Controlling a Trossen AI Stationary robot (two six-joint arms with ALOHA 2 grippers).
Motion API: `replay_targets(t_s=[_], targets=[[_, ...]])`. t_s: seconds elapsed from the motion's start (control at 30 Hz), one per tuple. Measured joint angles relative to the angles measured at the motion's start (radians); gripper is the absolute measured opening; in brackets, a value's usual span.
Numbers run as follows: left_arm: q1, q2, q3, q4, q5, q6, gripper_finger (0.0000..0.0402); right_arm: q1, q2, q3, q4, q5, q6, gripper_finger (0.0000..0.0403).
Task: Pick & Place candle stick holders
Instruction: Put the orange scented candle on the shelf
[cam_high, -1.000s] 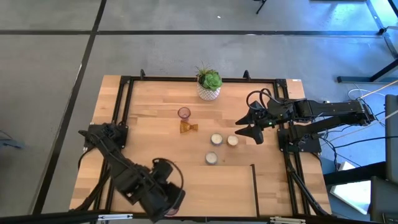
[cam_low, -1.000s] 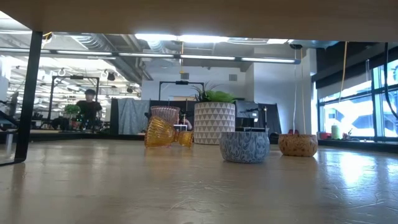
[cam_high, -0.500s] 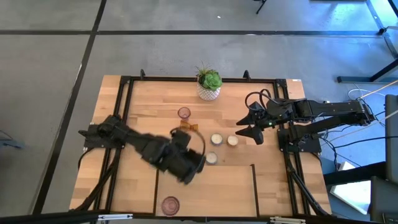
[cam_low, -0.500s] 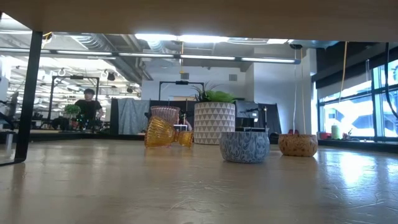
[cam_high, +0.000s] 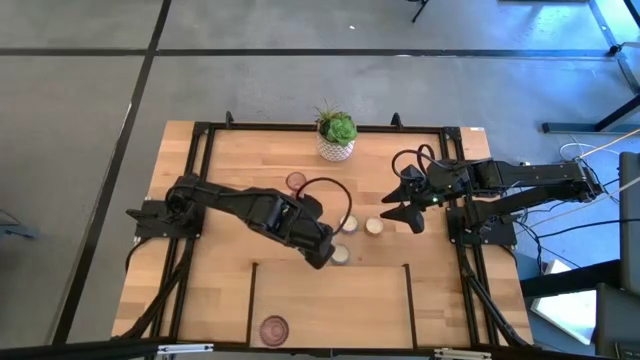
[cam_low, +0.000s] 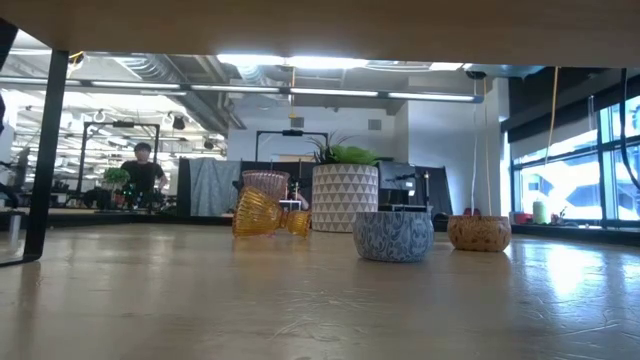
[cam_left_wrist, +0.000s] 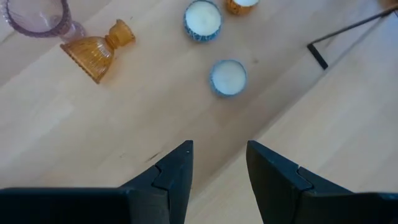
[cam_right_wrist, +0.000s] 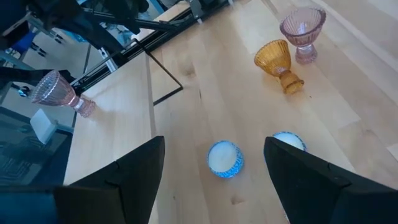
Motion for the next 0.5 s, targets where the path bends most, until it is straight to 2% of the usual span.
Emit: replay_targets(t_s=[0.33, 0.4, 0.5], targets=[[0.036, 0.000, -0.001, 0.001, -0.046, 0.011, 0.0137, 0.000, 0.000, 0.000, -0.067, 0.074, 0.079, 0.0277], [0.041, 0.000, -0.001, 0.034, -0.064, 0.055, 0.0133, 0.000, 0.000, 0.000, -0.087, 0.090, 0.090, 0.0277], [0.039, 0.000, -0.001, 0.162, -0.087, 0.206, 0.0126, 0.000, 0.000, 0.000, -0.127, 0.124, 0.117, 0.0277]])
